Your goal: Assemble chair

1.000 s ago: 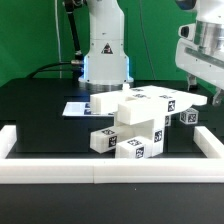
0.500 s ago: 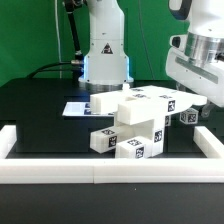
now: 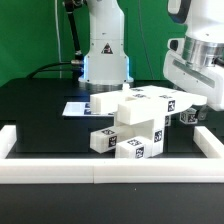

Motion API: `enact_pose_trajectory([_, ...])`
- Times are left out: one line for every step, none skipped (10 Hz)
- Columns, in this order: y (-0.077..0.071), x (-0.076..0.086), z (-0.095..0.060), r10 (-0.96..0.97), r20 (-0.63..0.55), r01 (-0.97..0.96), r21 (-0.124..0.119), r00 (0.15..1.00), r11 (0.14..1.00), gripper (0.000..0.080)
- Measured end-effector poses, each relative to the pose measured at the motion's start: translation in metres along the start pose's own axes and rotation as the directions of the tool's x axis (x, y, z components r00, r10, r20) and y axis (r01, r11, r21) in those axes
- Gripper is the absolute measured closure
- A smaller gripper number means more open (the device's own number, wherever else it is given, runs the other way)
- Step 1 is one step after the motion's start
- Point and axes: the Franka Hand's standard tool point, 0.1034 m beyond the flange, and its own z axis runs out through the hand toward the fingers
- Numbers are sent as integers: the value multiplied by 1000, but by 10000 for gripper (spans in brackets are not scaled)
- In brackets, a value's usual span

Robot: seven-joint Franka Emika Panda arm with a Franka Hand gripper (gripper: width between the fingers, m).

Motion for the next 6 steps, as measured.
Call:
enact_pose_trajectory([2, -2, 5, -3, -3, 3, -8, 1000, 1000, 151])
enact_pose_trajectory([3, -3, 8, -6, -7, 6, -15, 1000, 1000, 151])
enact_pose_trajectory([4, -3, 12, -7, -10, 7, -21, 1000, 1000, 151])
enact_pose_trajectory([6, -3, 16, -9, -15, 8, -31, 1000, 999, 151])
enact_pose_trajectory([7, -4, 18, -10, -16, 10, -34, 1000, 999, 151])
enact_pose_trajectory([7, -5, 18, -10, -16, 9, -34, 1000, 999, 151])
